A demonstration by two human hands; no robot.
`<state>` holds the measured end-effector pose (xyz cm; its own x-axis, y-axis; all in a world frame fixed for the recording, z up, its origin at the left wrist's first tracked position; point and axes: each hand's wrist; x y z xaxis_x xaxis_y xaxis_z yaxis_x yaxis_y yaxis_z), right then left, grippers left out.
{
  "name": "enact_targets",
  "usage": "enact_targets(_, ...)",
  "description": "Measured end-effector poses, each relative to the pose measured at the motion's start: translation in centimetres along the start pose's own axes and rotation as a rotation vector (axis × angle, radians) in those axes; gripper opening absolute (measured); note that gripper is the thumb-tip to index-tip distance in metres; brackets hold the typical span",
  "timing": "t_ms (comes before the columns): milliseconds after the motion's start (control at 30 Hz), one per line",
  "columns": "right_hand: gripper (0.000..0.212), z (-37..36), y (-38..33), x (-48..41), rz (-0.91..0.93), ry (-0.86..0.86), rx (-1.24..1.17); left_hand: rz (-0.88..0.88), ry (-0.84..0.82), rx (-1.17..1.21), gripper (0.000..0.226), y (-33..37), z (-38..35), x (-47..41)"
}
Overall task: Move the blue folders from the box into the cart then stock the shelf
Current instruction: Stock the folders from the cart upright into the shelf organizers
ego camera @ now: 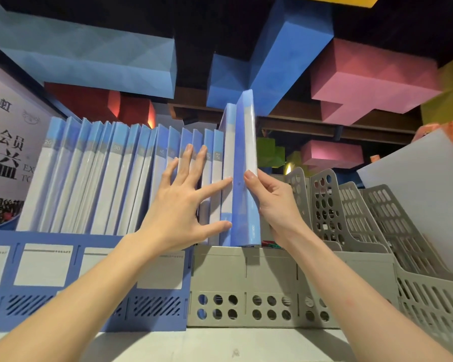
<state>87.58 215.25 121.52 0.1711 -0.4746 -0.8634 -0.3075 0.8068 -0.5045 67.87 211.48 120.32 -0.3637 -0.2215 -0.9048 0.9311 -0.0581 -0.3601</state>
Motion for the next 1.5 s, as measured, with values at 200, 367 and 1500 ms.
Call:
enact_targets(200,0.034,-0.5,0.3,0.33,-0.077,-0.029,-0.134,0.008,-0.003,-0.019,0.087,0.05,-0.06,-0.02)
enact_targets(367,0.034,-0.4,0.22,0.43,-0.103,-0.007,-0.154,0.0,0.01,0.008,0.086,-0.03,-0.01,0.05)
enact_targets(1500,0.03,-0.36,0.11,1.0,-0.19,0.083,0.038,0.013,0.028,0.086,0.093,-0.43,-0.12,0.12)
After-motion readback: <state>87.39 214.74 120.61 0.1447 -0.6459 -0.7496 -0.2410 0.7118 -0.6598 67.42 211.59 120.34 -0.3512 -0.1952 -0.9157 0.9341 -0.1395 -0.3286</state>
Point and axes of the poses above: each hand's wrist, its own x-axis away from the middle knuckle, its own z-axis out of the back of the hand, y = z × x, and after that the axes turned 5 degrees about -x, right-handed
